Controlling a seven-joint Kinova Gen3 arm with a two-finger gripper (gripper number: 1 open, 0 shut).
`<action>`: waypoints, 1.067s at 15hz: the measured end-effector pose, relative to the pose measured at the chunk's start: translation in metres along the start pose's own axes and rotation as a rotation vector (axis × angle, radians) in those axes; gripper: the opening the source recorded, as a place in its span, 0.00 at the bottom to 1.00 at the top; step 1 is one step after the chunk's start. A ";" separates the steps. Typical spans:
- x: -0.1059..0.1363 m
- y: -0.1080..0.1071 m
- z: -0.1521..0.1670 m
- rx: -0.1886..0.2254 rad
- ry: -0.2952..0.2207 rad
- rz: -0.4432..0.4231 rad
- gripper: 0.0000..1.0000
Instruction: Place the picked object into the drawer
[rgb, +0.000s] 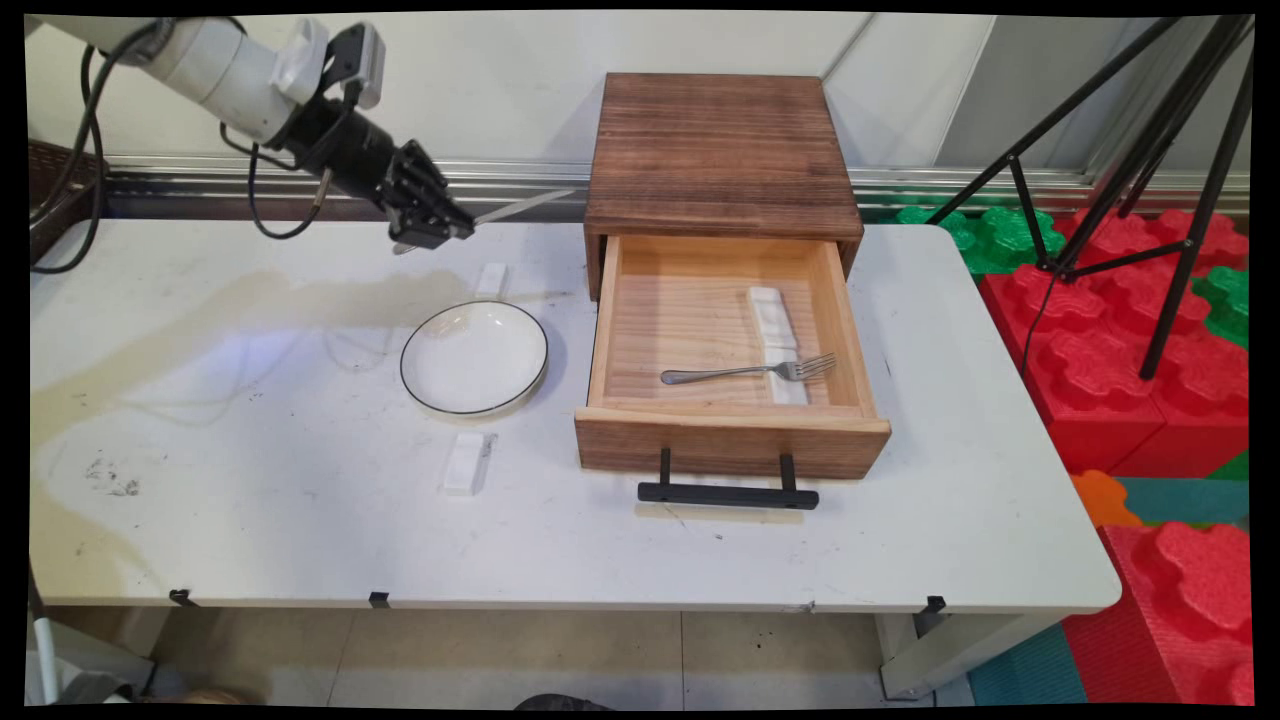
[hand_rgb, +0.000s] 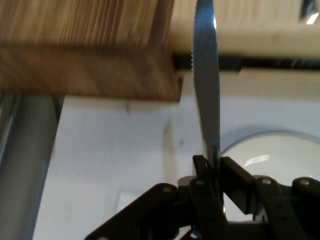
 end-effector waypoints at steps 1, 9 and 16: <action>0.010 0.004 -0.003 -0.003 0.017 0.012 0.00; 0.084 0.029 -0.001 -0.022 0.096 0.083 0.00; 0.139 0.048 0.036 -0.031 0.101 0.099 0.00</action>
